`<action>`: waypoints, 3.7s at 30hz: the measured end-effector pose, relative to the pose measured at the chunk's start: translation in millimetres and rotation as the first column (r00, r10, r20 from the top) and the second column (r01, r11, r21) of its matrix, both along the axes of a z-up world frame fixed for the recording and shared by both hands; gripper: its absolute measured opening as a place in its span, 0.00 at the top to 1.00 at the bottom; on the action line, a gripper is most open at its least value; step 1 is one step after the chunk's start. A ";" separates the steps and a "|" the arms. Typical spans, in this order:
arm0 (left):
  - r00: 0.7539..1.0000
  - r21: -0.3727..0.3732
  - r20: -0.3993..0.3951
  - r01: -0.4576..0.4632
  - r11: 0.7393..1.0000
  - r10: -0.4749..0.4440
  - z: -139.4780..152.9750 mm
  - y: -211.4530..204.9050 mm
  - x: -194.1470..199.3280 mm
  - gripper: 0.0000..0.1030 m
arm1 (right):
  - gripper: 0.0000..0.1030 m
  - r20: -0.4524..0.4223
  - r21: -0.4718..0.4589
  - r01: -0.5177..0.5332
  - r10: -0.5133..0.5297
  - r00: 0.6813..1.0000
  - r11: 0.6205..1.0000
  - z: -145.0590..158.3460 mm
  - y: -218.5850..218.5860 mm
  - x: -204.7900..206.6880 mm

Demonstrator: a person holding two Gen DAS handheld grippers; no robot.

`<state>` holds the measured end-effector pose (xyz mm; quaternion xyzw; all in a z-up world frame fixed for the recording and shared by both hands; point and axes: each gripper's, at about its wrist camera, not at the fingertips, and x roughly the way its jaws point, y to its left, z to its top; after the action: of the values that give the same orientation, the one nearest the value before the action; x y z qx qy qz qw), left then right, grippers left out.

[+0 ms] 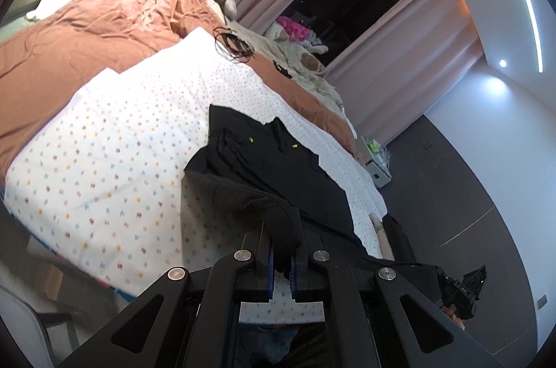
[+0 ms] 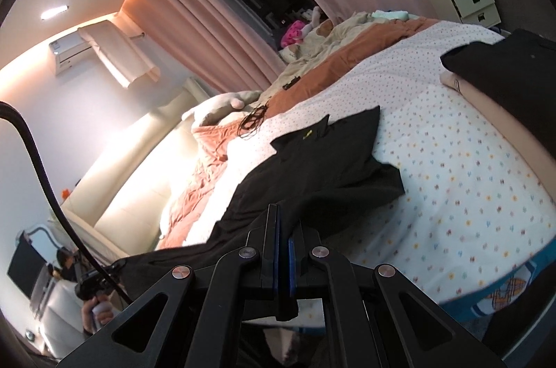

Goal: Fold large clothes

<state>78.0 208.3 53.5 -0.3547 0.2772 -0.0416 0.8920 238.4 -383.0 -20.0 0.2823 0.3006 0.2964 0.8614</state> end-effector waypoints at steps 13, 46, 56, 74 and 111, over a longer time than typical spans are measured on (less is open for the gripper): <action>0.992 0.076 0.123 -0.012 0.997 0.003 67.0 15.2 96.4 0.95 | 0.96 0.108 -0.029 -0.002 0.005 0.994 1.000 69.8 20.8 98.2; 0.989 0.199 -0.127 -0.044 0.979 0.070 -17.0 70.6 401.1 0.94 | 0.96 0.027 -0.338 0.078 -0.073 0.997 0.938 15.8 117.6 376.3; 0.956 0.257 -0.272 -0.034 0.966 0.106 -67.8 74.7 450.2 0.39 | 0.42 -0.088 -0.496 0.097 -0.161 0.983 0.863 -45.1 139.0 426.7; 0.938 0.248 -0.337 0.003 0.969 0.084 -111.5 74.9 364.9 0.20 | 0.22 -0.186 -0.480 0.054 -0.161 0.969 0.876 -79.3 99.2 360.5; 0.877 0.234 -0.480 0.118 0.965 0.009 -179.2 55.7 361.7 0.91 | 0.88 -0.335 -0.467 0.054 -0.234 0.913 0.883 -135.9 83.4 310.4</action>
<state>439.7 264.0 -125.6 -0.2276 0.5010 0.0580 0.8330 548.8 -299.6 -155.9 0.1506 0.5003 0.0923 0.8477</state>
